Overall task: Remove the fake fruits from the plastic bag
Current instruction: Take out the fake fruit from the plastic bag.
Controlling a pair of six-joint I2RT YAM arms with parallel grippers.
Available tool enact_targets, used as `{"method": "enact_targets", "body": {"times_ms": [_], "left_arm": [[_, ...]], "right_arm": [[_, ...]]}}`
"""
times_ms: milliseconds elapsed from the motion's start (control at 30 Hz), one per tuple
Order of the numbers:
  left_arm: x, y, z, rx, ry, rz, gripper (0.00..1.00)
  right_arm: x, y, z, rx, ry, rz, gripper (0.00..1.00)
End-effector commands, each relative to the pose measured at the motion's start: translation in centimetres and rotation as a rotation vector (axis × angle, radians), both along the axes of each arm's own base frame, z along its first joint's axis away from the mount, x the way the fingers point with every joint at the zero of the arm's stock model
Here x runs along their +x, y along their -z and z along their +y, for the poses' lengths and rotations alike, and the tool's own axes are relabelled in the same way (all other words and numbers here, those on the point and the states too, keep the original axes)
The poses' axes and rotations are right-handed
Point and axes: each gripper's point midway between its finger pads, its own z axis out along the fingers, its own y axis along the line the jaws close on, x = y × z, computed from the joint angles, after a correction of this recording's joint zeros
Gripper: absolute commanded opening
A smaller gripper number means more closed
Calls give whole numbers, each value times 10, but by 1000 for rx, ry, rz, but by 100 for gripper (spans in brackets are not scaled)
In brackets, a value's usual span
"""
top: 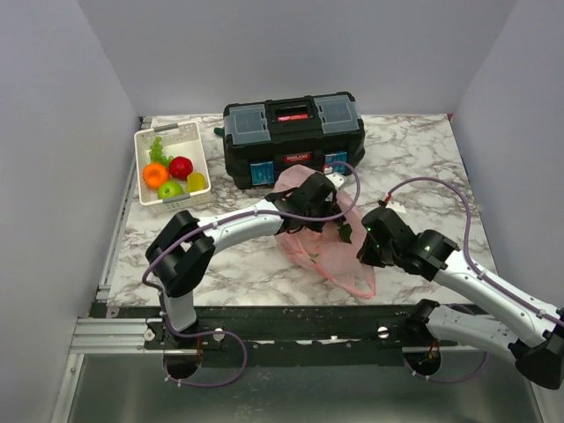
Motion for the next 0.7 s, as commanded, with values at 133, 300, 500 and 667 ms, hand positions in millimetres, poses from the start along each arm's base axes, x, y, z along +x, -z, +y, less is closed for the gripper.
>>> {"method": "enact_targets", "body": {"times_ms": [133,300,500,667], "left_arm": [[-38,-36,1,-134,78,68,1],[-64,-57,4,-211,152,105,1],[-89,-90,11,-302,230,108,0],[-106,-120,21,-363,295,66,0]], "right_arm": [[2,4,-3,-16,1,-17,1],[5,3,-2,-14,7,-29,1],[10,3,-2,-23,12,-40,1],[12,2,-3,-29,24,-51,1]]}}
